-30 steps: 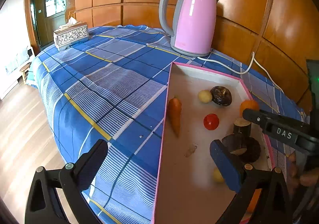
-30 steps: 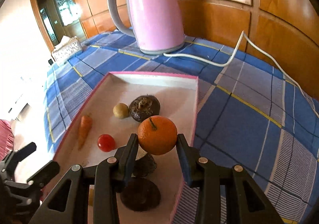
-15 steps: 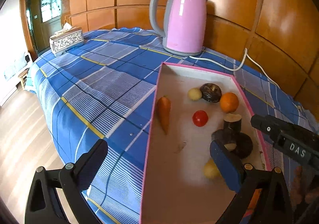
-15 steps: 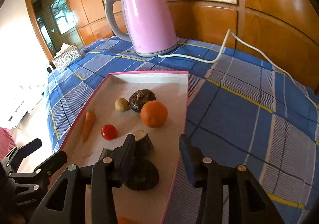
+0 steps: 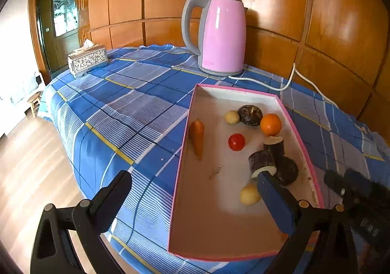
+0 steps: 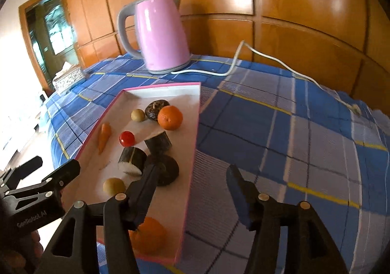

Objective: Organize fruits

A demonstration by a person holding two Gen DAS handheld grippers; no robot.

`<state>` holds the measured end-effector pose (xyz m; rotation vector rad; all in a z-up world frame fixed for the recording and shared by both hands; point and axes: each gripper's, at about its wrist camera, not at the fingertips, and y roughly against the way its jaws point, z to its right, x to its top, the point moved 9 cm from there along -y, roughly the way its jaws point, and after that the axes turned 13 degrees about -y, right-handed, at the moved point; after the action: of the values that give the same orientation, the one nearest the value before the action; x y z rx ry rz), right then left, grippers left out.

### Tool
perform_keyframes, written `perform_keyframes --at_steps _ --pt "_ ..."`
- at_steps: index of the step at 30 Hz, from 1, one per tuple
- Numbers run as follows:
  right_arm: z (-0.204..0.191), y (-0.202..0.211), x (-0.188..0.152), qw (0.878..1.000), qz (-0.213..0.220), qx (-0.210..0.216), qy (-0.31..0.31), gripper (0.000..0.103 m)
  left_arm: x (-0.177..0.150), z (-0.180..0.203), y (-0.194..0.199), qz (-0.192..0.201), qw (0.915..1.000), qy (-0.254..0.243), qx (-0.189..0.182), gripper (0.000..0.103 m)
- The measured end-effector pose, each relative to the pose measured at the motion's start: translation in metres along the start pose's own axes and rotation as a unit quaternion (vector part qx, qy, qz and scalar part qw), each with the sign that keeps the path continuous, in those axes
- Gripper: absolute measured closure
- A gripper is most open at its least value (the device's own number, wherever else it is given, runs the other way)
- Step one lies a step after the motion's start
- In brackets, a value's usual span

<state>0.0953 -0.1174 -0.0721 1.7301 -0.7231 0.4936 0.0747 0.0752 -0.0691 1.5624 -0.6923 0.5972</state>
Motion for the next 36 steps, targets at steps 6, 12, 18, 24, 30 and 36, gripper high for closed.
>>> perform_keyframes --at_steps 6,12,18,24,30,36 --pt "0.016 0.011 -0.015 0.999 0.012 -0.028 -0.028 0.043 0.008 0.008 0.012 0.022 0.9997 0.0 -0.011 0.0" --pt "0.022 0.014 -0.019 0.998 0.017 -0.043 -0.031 0.043 0.012 0.011 0.014 0.022 0.9997 -0.006 0.005 0.0" --pt "0.018 0.018 -0.02 0.999 0.026 -0.046 -0.015 0.043 0.011 0.01 0.013 0.023 0.9997 0.0 0.004 0.0" --pt "0.018 0.019 -0.019 0.999 0.028 -0.045 -0.015 0.043 0.012 0.003 0.013 0.03 0.9993 0.006 0.021 0.0" --pt "0.015 0.021 -0.019 0.999 0.03 -0.042 -0.012 0.043 0.013 0.004 0.015 0.035 0.9991 -0.001 0.025 0.0" --pt "0.013 0.021 -0.019 0.999 0.032 -0.04 -0.011 0.043 0.013 0.006 0.016 0.037 0.9989 -0.005 0.028 0.0"
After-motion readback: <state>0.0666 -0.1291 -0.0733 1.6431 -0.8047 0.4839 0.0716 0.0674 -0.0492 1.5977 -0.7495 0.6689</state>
